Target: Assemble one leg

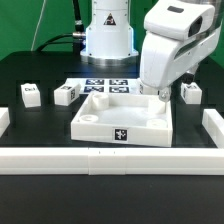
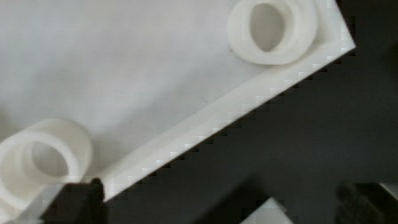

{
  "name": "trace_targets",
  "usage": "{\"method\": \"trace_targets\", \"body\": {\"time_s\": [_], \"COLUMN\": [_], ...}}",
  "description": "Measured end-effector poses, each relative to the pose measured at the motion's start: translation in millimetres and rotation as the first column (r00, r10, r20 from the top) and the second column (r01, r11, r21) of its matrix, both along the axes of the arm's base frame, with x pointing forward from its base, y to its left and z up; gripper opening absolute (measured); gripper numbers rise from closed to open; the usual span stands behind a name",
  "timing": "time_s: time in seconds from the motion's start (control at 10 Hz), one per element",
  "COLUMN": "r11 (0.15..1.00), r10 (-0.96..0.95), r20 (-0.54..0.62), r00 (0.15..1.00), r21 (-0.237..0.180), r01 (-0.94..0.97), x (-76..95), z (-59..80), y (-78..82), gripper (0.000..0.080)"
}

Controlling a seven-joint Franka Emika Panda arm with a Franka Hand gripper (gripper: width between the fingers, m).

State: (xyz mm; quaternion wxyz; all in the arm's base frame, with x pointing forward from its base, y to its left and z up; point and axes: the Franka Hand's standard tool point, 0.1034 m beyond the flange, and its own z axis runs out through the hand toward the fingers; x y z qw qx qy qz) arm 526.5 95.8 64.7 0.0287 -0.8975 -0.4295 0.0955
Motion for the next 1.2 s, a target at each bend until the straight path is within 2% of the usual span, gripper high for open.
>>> {"method": "trace_targets", "body": {"time_s": [0.6, 0.7, 1.0, 1.2], "r11": [1.000, 0.994, 0.962, 0.942], "r10": [0.016, 0.108, 0.262, 0.325], "r20": [-0.002, 0.053, 0.121, 0.111], "r00": [1.000, 0.993, 0.958, 0.939], "r21": [0.002, 0.027, 0.052, 0.054], "r01": [-0.016, -0.110, -0.269, -0.332], "x": [-2.5, -8.5, -39.2, -45.1], "z": [-1.5, -5.5, -15.3, -17.8], "y": [-0.9, -1.8, -18.2, -24.2], "gripper": [0.0650, 0.0650, 0.0650, 0.0650]}}
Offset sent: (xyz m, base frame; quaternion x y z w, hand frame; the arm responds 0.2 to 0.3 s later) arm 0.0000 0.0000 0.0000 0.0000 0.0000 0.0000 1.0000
